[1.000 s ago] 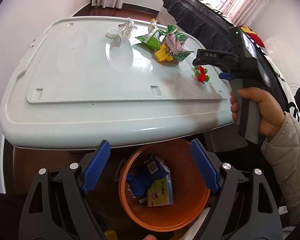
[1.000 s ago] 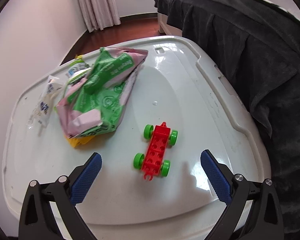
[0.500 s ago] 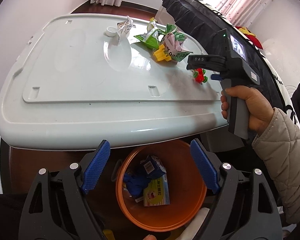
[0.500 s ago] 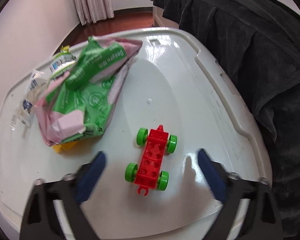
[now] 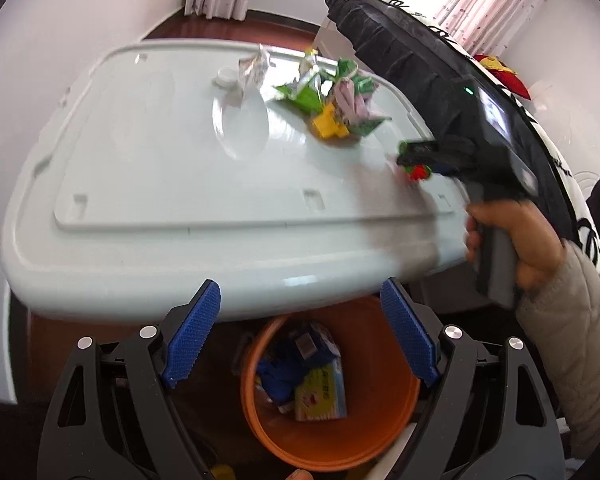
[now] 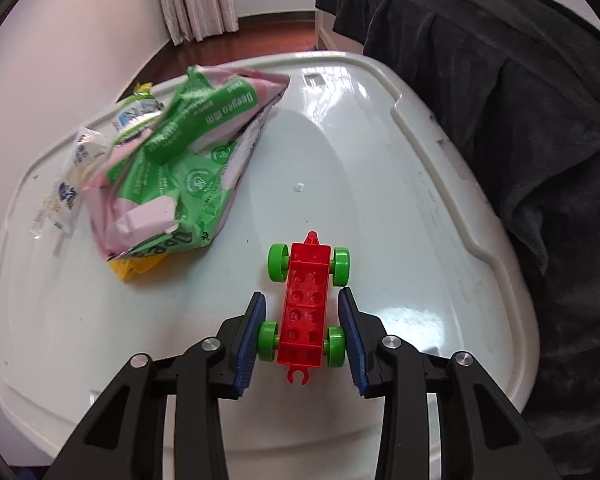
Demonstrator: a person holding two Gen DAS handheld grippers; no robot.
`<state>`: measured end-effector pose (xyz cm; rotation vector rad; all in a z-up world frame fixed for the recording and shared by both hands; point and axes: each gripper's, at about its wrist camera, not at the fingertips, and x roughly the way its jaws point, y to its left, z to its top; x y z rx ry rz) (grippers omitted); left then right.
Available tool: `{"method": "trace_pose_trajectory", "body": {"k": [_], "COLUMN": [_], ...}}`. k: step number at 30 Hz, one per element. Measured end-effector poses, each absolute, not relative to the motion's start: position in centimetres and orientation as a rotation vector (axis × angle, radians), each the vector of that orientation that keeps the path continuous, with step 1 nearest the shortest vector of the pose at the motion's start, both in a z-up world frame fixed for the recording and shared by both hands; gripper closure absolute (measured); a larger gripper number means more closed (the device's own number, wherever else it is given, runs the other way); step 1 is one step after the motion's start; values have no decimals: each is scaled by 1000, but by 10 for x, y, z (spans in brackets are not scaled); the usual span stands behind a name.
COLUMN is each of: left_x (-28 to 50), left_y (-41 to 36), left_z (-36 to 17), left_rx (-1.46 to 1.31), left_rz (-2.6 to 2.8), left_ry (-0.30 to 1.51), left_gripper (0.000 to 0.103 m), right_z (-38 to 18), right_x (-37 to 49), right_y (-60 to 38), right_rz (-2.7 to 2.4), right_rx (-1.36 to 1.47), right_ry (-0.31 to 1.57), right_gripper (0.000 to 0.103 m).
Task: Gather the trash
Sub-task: 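Grasp the white wet-wipe packet with the left gripper while the right holds the red car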
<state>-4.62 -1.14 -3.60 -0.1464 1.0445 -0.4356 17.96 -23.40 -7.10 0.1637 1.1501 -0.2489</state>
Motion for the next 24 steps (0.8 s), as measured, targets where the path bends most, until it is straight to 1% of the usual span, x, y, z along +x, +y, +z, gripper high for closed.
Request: {"method": "trace_pose_trajectory", "body": {"k": [4, 10, 17, 21, 23, 24], "left_x": [-9, 70, 165, 194, 203, 207], "left_y": [-19, -38, -69, -82, -86, -88], "left_z": [-23, -15, -26, -42, -49, -52], "left_rx": [-106, -30, 78, 138, 153, 159], "left_rz": [-393, -304, -214, -174, -167, -161], "left_ry": [1011, 964, 961, 971, 978, 978], "left_gripper": [23, 23, 23, 23, 27, 37], "right_z": [-60, -58, -59, -56, -56, -56], "right_x": [157, 125, 107, 106, 106, 107], "right_y": [-237, -249, -259, -261, -263, -264], "right_rz": [-218, -177, -139, -122, -117, -113], "right_rx": [182, 238, 268, 270, 278, 285], "right_ry": [1131, 1124, 1111, 1093, 1086, 1087], "right_gripper": [65, 65, 65, 65, 65, 65]}}
